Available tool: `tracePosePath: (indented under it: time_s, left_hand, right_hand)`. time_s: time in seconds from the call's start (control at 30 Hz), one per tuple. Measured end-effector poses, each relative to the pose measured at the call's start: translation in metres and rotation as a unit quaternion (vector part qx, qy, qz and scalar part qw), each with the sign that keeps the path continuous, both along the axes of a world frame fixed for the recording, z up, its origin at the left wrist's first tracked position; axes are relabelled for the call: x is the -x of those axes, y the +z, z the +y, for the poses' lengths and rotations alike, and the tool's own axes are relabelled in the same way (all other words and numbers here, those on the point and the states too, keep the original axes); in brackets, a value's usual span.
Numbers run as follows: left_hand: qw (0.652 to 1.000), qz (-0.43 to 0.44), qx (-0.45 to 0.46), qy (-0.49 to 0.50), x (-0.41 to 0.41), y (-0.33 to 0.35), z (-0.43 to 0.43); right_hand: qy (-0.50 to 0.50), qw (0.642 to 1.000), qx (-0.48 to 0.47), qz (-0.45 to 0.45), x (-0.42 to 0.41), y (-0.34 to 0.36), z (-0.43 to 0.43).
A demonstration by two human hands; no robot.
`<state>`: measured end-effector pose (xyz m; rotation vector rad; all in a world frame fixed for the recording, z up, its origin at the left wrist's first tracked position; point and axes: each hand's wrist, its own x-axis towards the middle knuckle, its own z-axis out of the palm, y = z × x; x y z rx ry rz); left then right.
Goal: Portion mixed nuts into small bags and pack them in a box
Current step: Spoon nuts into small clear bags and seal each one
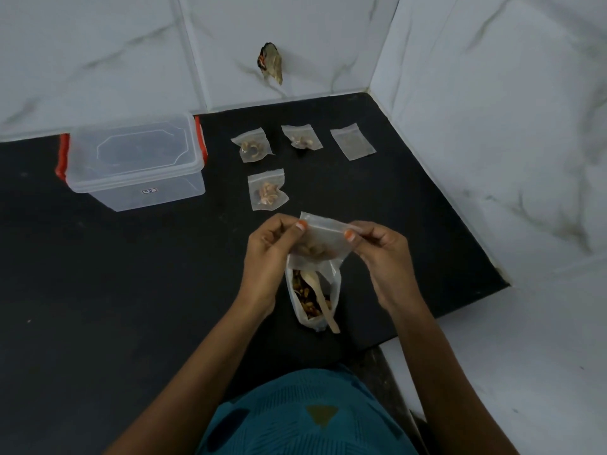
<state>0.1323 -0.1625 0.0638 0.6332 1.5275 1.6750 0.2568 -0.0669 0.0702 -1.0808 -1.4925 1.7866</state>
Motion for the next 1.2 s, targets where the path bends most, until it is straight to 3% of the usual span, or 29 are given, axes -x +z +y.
tracePosePath:
  time_s: [0.2, 0.5, 0.77, 1.0, 1.13, 1.2]
  left_hand:
    - [0.999, 0.005, 0.033, 0.0, 0.003, -0.001, 0.024]
    - [0.99, 0.035, 0.132, 0.03, 0.042, -0.031, 0.105]
    - [0.952, 0.13, 0.277, 0.022, 0.078, -0.062, 0.182]
    - [0.915, 0.218, 0.337, 0.028, 0.085, -0.074, 0.202]
    - [0.876, 0.315, 0.365, 0.017, 0.082, -0.071, 0.208]
    - [0.874, 0.346, 0.339, 0.031, 0.082, -0.069, 0.216]
  right_hand:
    - [-0.015, 0.996, -0.048, -0.073, 0.013, -0.007, 0.026]
    - [0.053, 0.987, -0.058, -0.14, 0.057, -0.032, 0.106]
    - [0.025, 0.967, -0.131, -0.218, 0.111, -0.073, 0.172]
    - [0.073, 0.938, -0.196, -0.276, 0.122, -0.091, 0.19]
    - [0.064, 0.943, -0.185, -0.27, 0.118, -0.09, 0.203]
    - [0.044, 0.946, -0.178, -0.268, 0.115, -0.088, 0.216]
